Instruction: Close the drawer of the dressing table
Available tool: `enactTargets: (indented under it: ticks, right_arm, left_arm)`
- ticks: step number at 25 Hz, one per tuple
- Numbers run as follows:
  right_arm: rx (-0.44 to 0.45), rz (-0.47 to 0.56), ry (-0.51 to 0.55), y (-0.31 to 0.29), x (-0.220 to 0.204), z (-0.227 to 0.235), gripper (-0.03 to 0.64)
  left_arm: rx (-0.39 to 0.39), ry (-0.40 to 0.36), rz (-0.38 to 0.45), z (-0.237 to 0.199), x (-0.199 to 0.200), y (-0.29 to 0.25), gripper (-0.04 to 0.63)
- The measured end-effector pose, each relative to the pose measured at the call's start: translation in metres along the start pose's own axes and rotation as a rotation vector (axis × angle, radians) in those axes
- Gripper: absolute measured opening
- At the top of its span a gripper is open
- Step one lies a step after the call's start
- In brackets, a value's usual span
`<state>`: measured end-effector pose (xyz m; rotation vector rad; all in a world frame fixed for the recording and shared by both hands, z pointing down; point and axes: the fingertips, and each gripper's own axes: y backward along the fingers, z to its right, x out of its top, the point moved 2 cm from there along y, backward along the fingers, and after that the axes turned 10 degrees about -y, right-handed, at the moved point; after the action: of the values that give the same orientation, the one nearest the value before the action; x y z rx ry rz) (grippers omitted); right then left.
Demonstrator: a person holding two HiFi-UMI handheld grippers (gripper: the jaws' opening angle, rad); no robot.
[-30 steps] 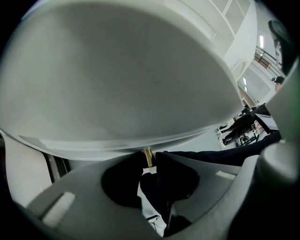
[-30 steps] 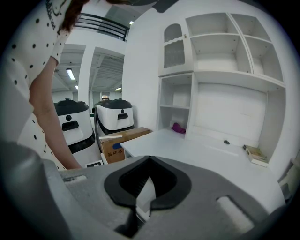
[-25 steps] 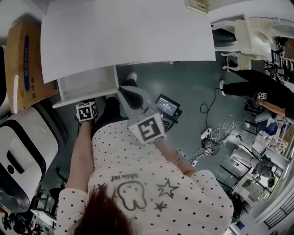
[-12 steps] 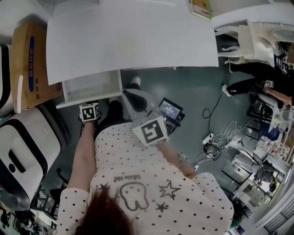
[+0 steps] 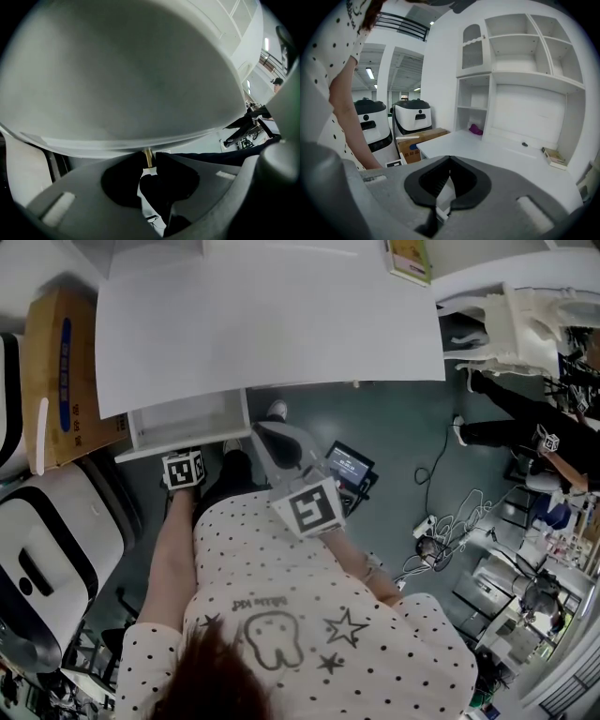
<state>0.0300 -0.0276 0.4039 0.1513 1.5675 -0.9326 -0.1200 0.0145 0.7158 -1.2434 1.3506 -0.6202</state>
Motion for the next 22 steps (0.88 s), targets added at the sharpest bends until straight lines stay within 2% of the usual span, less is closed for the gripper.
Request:
enactTargets:
  ticks: [7,12,22]
  right_arm:
    - [0.009,-0.009,0.006,-0.006,0.002,0.002,0.0]
    - [0.009,-0.009,0.009,-0.011,0.006,0.002,0.0]
    - [0.012,0.001,0.02,-0.014,0.008,0.005,0.0]
  left_arm:
    - [0.009,0.001,0.001,-0.003,0.006,-0.001,0.086]
    - [-0.019,0.011,0.013,-0.003,0.008,-0.006,0.086]
    - [-0.02,0.005,0.019,-0.007,0.017,-0.01,0.086]
